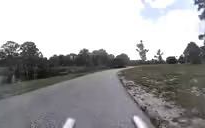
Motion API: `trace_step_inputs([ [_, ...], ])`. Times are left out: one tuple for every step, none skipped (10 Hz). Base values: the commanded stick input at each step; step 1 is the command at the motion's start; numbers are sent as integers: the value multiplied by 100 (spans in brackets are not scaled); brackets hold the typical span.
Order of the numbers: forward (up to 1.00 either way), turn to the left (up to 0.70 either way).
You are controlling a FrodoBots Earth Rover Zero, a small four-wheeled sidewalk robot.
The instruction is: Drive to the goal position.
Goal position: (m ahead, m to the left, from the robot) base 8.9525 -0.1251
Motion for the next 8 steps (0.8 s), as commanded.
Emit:
trace_step_inputs([
  [85,0],
  [85,0],
  [85,0],
  [85,0],
  [85,0],
  [85,0],
  [85,0],
  [85,0],
])
